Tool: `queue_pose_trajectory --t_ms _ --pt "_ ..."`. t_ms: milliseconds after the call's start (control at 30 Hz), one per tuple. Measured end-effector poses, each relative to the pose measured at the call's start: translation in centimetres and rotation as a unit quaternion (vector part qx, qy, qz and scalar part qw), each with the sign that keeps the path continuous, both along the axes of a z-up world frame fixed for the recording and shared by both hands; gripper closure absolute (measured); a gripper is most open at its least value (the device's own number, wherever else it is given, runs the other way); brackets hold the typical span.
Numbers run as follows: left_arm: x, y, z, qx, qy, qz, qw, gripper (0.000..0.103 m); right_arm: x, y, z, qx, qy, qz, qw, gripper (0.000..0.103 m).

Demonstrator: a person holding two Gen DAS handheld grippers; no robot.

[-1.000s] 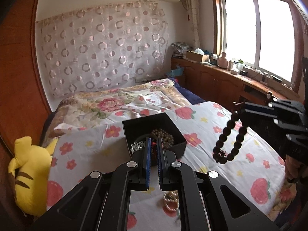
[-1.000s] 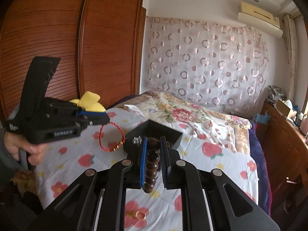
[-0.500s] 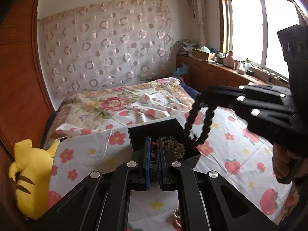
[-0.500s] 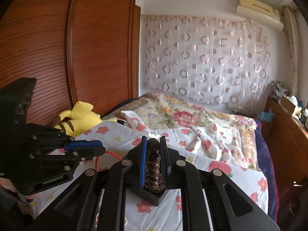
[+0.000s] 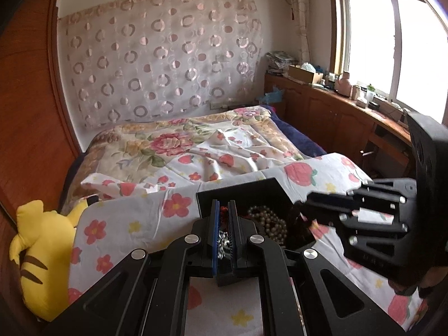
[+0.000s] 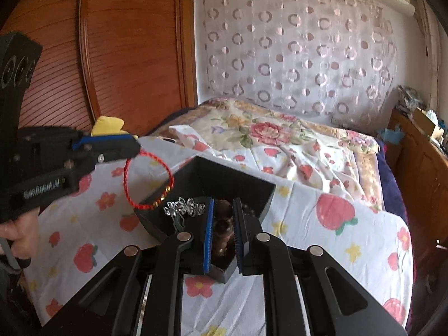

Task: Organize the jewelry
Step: 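Lower both bracelets into the black box and open both grippers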

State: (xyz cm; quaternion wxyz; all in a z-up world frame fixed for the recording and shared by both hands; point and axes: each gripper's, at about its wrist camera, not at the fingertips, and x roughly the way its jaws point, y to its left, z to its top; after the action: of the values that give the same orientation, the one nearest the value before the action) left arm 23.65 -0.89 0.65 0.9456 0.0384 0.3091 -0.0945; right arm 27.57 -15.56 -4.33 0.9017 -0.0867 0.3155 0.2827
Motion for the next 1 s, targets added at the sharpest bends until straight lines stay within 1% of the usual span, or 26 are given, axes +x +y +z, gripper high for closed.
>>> queue_pose_trajectory --t_ms 267,500,700,1000 --pt "2.3 -0.6 -0.2 0.005 0.005 0.006 1.0000 0.098 -0.5 -1.7 0.3 0.009 -0.002 -0.004 1.000 0.087" --pt "4.3 -0.8 -1.7 0.002 0.020 0.016 0.9997 0.098 -1.2 -2.8 1.0 0.018 -0.007 0.002 1.000 0.086" --pt "5.1 -1.0 -2.7 0.000 0.031 0.018 0.9994 0.098 -1.6 -3.0 1.2 0.022 -0.008 0.006 1.000 0.086" --pt "5.2 -0.7 -2.9 0.000 0.029 0.019 0.9994 0.097 -3.3 -3.1 0.7 0.023 -0.003 0.015 1.000 0.086"
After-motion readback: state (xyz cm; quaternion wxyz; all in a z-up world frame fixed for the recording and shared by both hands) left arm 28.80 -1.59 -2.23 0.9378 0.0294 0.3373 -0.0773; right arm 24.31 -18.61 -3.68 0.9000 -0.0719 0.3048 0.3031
